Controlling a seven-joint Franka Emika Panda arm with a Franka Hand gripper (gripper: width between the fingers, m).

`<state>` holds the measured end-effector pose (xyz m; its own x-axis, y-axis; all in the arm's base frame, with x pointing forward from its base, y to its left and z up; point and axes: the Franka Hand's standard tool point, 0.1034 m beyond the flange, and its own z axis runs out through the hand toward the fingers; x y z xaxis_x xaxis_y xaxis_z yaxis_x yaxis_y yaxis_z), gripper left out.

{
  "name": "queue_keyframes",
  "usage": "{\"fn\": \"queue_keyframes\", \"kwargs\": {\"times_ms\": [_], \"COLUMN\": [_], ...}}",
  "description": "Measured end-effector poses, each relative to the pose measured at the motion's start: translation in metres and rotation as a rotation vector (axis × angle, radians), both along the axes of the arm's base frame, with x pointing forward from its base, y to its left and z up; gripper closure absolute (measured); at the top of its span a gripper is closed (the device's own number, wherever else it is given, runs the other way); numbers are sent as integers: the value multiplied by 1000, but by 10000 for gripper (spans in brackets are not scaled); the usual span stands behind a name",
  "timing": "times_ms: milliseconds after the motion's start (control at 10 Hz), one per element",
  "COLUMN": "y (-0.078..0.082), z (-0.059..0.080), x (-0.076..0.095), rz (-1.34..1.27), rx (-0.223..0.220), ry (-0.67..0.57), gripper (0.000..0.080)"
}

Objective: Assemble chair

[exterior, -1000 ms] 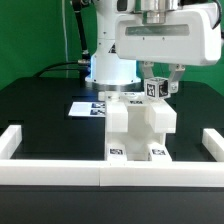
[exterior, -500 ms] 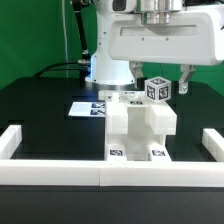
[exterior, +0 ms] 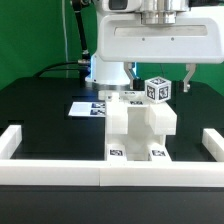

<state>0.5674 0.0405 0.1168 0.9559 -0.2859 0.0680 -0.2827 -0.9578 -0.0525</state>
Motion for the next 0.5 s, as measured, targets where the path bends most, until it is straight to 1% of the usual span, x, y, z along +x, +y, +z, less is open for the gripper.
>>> {"fn": "queue_keyframes", "kwargs": {"times_ms": [500], "y": [-3], "z": [6], "x": [8], "rz": [350], "rx": [-26], "ry": [-13], "gripper": [150]}}
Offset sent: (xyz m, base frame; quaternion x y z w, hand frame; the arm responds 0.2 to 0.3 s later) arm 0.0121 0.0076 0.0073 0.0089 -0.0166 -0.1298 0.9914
